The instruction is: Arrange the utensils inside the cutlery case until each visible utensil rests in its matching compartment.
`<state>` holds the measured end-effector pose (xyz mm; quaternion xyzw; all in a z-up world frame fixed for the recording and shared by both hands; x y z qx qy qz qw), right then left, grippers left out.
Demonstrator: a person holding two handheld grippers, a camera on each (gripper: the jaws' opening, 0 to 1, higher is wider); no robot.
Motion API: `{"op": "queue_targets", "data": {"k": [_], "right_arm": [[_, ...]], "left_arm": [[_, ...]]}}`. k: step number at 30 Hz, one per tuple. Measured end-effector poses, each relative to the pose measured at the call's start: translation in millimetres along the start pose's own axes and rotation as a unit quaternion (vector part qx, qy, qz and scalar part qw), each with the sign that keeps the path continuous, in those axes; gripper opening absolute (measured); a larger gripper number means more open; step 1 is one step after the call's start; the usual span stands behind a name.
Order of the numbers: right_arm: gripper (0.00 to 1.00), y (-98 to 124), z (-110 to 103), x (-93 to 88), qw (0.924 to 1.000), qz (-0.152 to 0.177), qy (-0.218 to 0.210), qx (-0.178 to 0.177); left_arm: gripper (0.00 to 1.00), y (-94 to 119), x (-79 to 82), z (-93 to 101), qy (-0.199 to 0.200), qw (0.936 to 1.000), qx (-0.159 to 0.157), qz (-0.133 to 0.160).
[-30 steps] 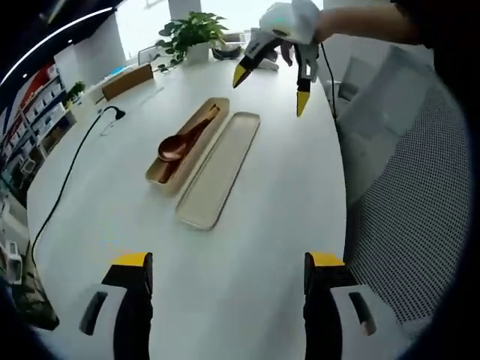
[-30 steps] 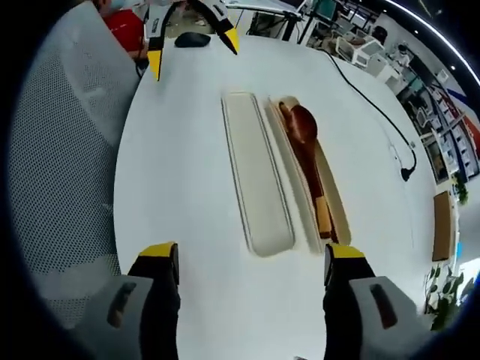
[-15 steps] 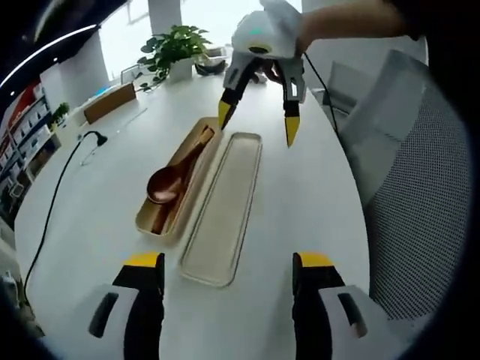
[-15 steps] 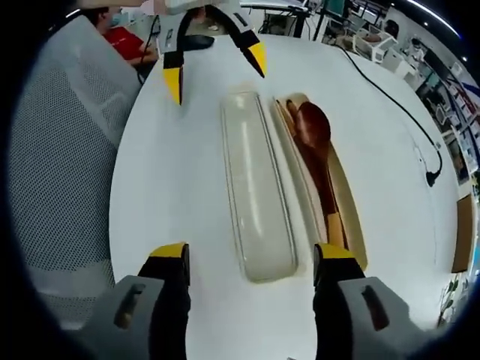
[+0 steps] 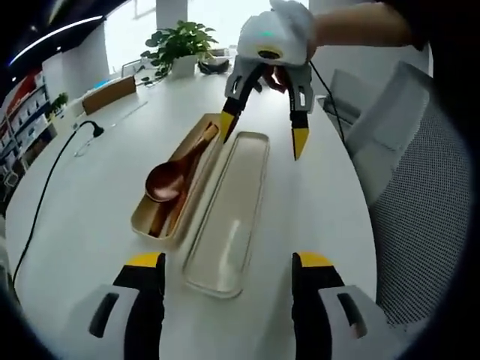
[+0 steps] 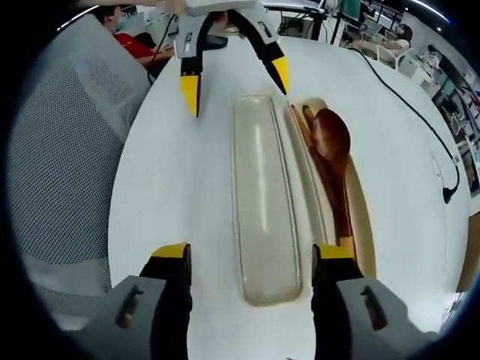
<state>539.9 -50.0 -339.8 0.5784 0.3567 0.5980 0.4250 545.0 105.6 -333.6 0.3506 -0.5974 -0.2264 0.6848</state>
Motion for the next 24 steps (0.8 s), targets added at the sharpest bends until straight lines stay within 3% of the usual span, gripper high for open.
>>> {"op": "queue_targets", "data": {"k": [4,5,6,10,13,19,24], "right_arm": [[0.65,-4,-3,-7.8,0.9984,-0.025,0.05,0.007],[0.64,-5,-3,-10.1,0.9986,-0.031,0.041,0.008],[0.63,-4,-4,-6.4,0.9995,-0.017,0.021,0.014],[0.62,-4,-2,-6.5,0.9997,-0.009,0.022,0.008],[0.6,-4,-4,-6.2,0.9996,-0.009,0.025,0.009],[0.51,-3,-12,-3.1,0.9986,-0.015,0.048,0.018],[0.35,-2,-18,-0.6,0.9982,-0.021,0.051,0.02]], "left_arm": [[0.7,-5,-3.1,-0.3,0.009,0.9998,0.001,-0.016],[0.7,-5,-2.5,0.1,0.006,0.9999,0.001,-0.013],[0.7,-5,-1.9,0.3,0.002,0.9999,0.001,-0.011],[0.62,-7,-5.6,3.1,-0.007,0.9998,0.001,-0.02],[0.61,-8,-4.4,8.8,0.0,1.0,0.003,-0.009],[0.62,-8,-3.9,16.5,0.004,1.0,0.001,-0.002],[0.62,-7,-6.2,24.2,0.004,1.0,-0.002,-0.002]]}}
Point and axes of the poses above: the point that each gripper's makers call its tool centre point, and the gripper's own axes: y roughly backward along the fingers, z roughly to its right, x roughly out of its top, the point moved 2 cm from there along y, roughly backward along the fingers, and after that the axes turned 5 degrees about -x, right-handed, at the moved point
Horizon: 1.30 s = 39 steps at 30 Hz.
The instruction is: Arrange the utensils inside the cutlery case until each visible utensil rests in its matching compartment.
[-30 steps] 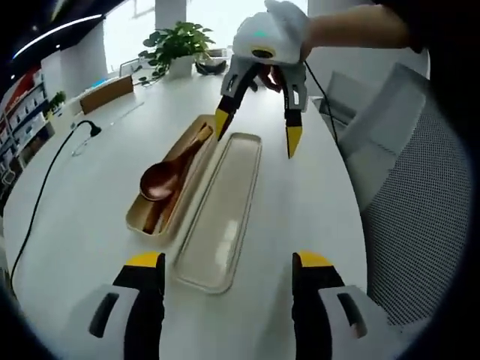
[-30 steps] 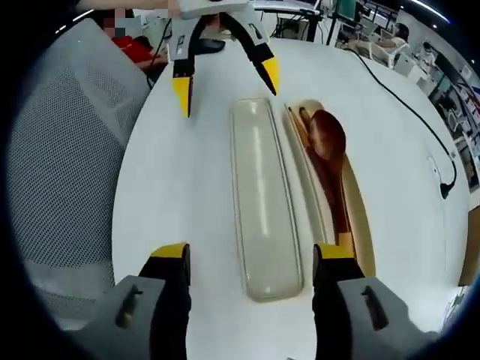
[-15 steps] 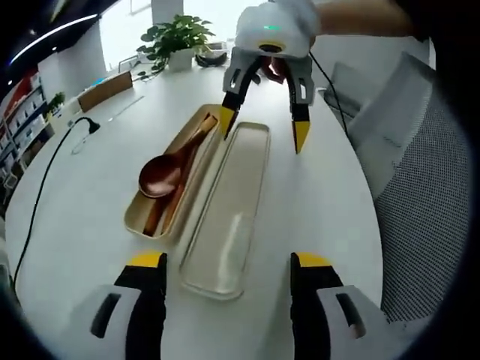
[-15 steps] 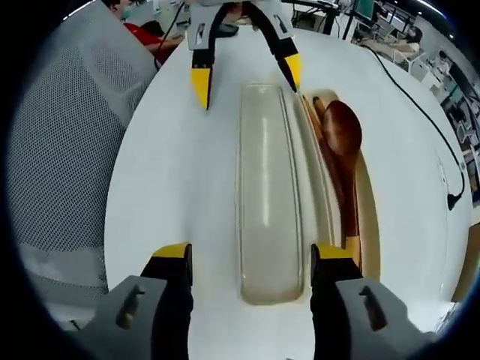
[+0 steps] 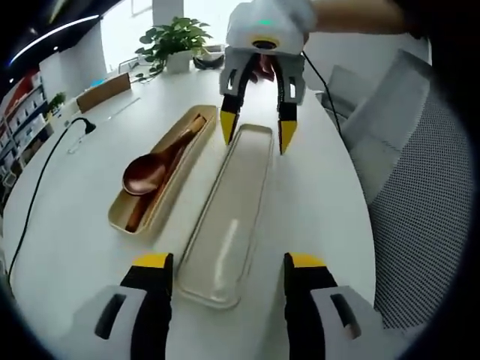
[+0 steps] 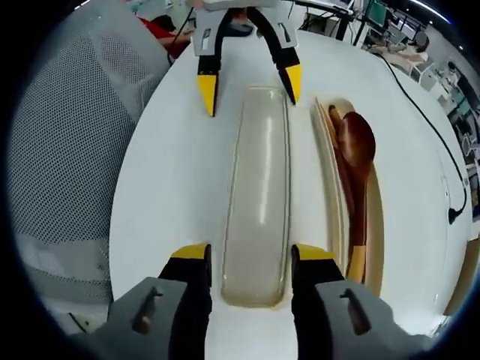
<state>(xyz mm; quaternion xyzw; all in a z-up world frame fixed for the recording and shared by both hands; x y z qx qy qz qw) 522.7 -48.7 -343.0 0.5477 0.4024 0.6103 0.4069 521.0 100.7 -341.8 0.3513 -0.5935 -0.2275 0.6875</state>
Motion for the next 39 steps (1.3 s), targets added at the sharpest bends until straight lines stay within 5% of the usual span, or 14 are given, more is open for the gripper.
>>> {"op": "queue_targets", "data": {"k": [9,12,17,26,29,34,36,38,39], "right_arm": [[0.34,1,-9,3.0,0.9999,-0.007,0.007,0.002],[0.34,2,-15,4.2,0.9987,0.001,-0.047,0.02],[0.33,8,-19,4.7,0.994,0.011,-0.1,0.041],[0.33,19,-34,15.7,0.9651,0.05,-0.23,0.115],[0.34,21,-43,22.6,0.9527,0.067,-0.259,0.144],[0.34,21,-56,31.8,0.9317,0.091,-0.302,0.18],[0.34,20,-58,32.0,0.933,0.094,-0.299,0.177],[0.34,20,-56,33.4,0.9333,0.099,-0.298,0.175],[0.34,23,-58,37.1,0.9256,0.104,-0.311,0.189]], "left_arm": [[0.65,23,5.5,-7.0,-0.061,0.996,0.064,0.009],[0.63,38,12.5,-15.4,-0.113,0.9865,0.116,0.021],[0.63,46,13.1,-10.3,-0.139,0.9824,0.123,0.02],[0.61,36,7.5,-3.2,-0.199,0.9725,0.12,-0.02],[0.56,33,7.3,-3.2,-0.188,0.9752,0.115,-0.016],[0.4,25,4.9,-3.1,-0.2,0.9733,0.11,-0.03],[0.31,25,6.7,-3.1,-0.203,0.9727,0.108,-0.032],[0.22,23,4.6,-0.2,-0.176,0.9794,0.089,-0.04],[0.23,22,3.6,-0.4,-0.193,0.9762,0.089,-0.045]]}}
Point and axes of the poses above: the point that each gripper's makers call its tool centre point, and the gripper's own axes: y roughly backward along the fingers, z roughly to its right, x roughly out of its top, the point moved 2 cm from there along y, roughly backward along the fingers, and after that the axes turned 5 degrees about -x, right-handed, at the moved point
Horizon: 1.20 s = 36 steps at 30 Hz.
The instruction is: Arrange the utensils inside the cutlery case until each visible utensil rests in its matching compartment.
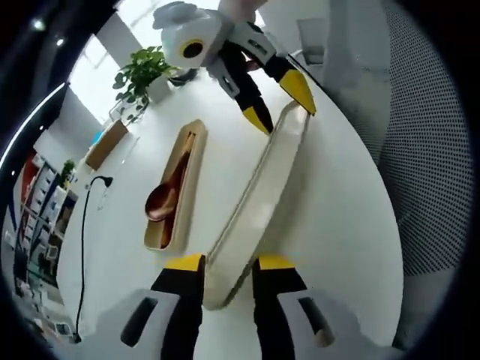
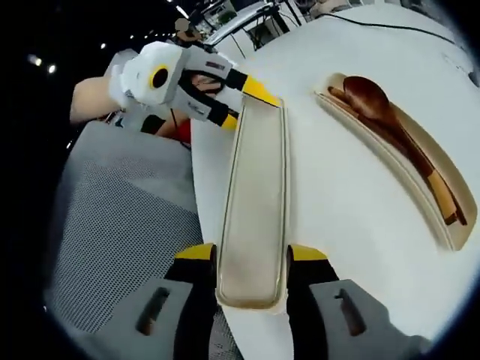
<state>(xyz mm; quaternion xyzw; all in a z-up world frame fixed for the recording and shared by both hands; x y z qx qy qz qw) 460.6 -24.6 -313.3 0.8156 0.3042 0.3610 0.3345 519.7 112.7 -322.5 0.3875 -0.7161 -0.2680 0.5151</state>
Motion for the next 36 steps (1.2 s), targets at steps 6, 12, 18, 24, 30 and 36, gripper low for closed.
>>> {"op": "queue_targets", "data": {"k": [6,12,18,24,30,36], "right_arm": [[0.34,1,-1,-0.1,1.0,-0.008,0.004,0.004],[0.34,2,-15,4.5,0.9987,0.001,-0.005,0.05],[0.34,3,-17,2.9,0.9975,-0.005,-0.021,0.068],[0.36,2,-30,-4.2,0.9943,-0.029,-0.022,0.101],[0.4,9,-31,3.9,0.9953,-0.017,0.009,0.095],[0.42,14,-33,14.4,0.9962,-0.005,0.039,0.078]], "left_arm": [[0.3,-2,-3.9,10.2,-0.057,0.9981,-0.015,-0.016],[0.22,-1,-4.3,11.6,-0.074,0.9969,-0.018,-0.019],[0.17,2,-0.7,13.5,-0.105,0.994,-0.021,-0.02],[0.09,9,11.9,11.1,-0.149,0.9887,-0.003,-0.02],[0.06,11,5.3,20.8,-0.159,0.9863,-0.024,-0.035],[0.05,16,-1.7,21.7,-0.111,0.9926,-0.028,-0.039]]}}
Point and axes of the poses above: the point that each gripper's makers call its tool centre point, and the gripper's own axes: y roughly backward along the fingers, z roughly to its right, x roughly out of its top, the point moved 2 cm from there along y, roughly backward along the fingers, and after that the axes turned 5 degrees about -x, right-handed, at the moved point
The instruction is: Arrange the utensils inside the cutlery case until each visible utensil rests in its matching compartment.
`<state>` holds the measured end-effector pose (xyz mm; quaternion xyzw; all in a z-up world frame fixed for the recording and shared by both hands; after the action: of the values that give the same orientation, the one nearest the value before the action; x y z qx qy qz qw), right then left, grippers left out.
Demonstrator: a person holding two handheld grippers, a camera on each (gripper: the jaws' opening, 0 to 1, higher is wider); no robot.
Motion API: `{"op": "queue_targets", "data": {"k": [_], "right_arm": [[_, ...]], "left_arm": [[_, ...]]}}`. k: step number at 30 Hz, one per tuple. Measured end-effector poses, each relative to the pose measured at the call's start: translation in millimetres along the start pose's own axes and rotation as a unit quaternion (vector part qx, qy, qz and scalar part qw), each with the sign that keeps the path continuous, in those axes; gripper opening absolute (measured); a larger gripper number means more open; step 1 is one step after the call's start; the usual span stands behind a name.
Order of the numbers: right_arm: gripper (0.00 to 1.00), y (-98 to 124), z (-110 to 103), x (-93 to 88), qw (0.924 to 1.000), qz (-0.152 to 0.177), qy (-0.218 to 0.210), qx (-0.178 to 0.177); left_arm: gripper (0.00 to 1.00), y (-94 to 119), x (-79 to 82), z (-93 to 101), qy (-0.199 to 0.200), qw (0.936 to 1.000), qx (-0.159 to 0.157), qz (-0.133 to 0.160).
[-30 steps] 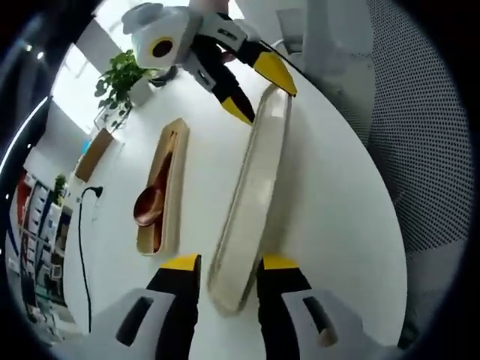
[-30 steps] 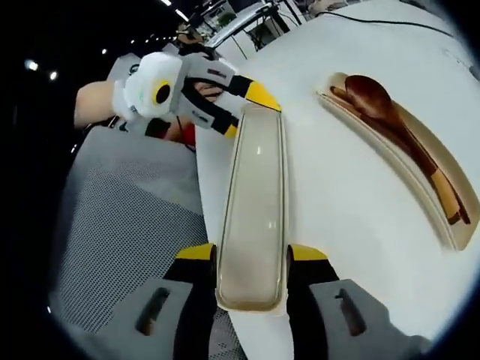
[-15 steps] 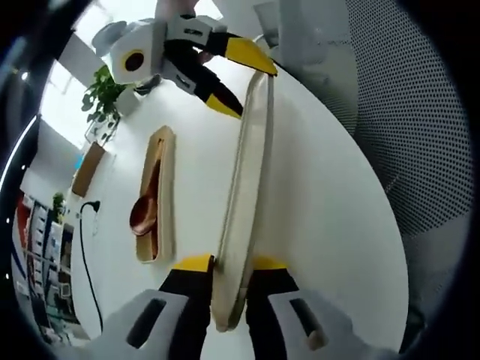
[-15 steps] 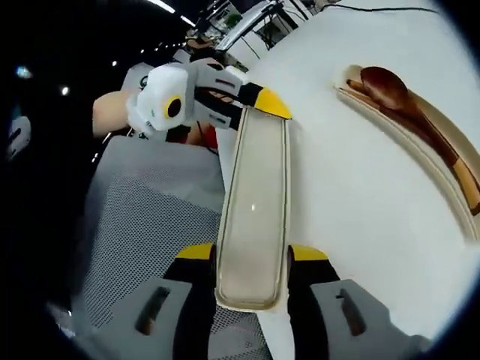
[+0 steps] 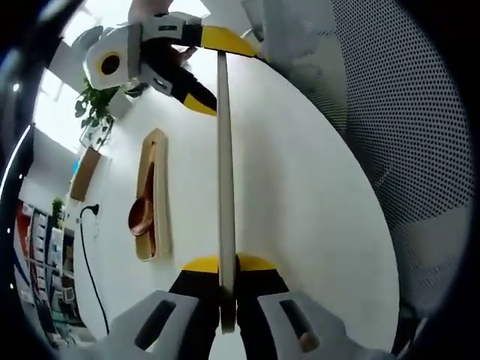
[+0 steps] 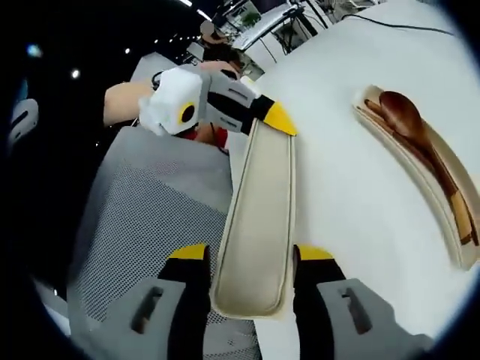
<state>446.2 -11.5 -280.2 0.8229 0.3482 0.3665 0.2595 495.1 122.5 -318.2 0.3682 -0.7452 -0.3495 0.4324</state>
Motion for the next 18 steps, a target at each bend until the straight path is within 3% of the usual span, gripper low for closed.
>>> {"op": "queue_targets", "data": {"k": [4,7,9,10,13,18], "right_arm": [[0.44,4,3,8.5,0.9974,-0.005,0.059,-0.04],[0.43,8,6,25.1,0.9933,0.026,0.085,-0.074],[0.41,13,9,35.2,0.9889,0.044,0.102,-0.099],[0.41,14,9,36.3,0.988,0.044,0.105,-0.104],[0.42,20,16,39.2,0.9786,0.033,0.14,-0.147],[0.44,27,22,42.3,0.9685,0.038,0.163,-0.185]], "left_arm": [[0.05,4,-2.7,-0.9,0.034,0.9994,-0.008,-0.002],[0.05,5,-5.9,3.2,0.021,0.9993,-0.028,-0.015],[0.05,4,-4.8,9.0,0.047,0.9979,-0.041,-0.014],[0.05,4,-4.0,11.4,0.065,0.9965,-0.052,-0.01],[0.05,5,-4.0,9.1,0.054,0.9973,-0.049,-0.013],[0.05,5,-3.2,9.4,0.064,0.9961,-0.06,-0.014]]}}
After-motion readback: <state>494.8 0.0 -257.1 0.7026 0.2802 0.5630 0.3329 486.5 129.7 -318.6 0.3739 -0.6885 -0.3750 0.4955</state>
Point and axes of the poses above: the point that each gripper's makers call its tool centre point, and the gripper's own axes: y roughly backward along the fingers, z roughly to its right, x roughly out of its top, the point moved 2 cm from there along y, roughly backward along the fingers, and after that the axes turned 5 degrees about -x, right-handed, at the moved point
